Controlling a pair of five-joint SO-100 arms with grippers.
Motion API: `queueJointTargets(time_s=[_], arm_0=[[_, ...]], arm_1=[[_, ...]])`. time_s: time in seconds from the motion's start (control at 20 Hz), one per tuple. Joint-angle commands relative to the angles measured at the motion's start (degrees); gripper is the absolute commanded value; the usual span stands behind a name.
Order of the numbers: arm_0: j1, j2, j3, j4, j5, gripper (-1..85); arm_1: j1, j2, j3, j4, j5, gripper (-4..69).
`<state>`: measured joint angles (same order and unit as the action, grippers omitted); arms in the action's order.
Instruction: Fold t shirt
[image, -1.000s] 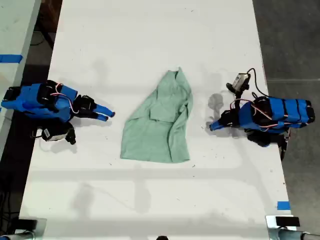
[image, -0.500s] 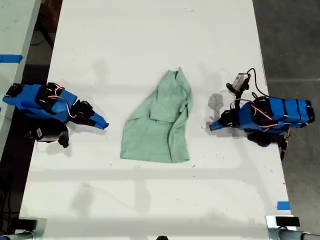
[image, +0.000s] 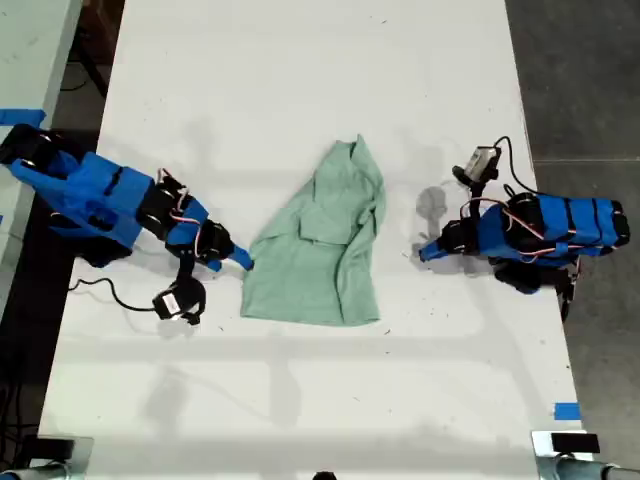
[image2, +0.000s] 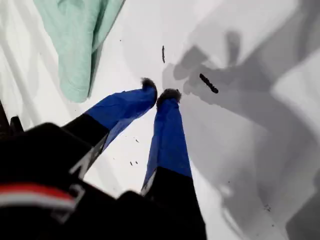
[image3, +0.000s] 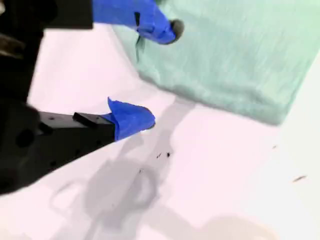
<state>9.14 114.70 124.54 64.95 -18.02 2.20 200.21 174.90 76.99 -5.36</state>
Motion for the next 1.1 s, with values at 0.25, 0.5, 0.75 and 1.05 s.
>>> queueJointTargets(time_s=[0.25,0.5,0.75,1.05], arm_0=[[-2.29,-14.94,-8.88,-6.94,0.09,22.2],[-4.92,-23.12,-14.06,-6.94,1.23,-0.2],[-5.36,-21.27,-22.68,4.92,-0.44,-0.3],[-4.39,-36.04,-64.25,22.94,6.24,-0.3]], arm_1=[[-0.53,0.62,2.72,0.18,-0.09,3.4],[-0.53,0.62,2.72,0.18,-0.18,3.4],[-0.53,0.62,2.72,0.18,-0.18,3.4],[-0.53,0.62,2.72,0.18,-0.09,3.4]])
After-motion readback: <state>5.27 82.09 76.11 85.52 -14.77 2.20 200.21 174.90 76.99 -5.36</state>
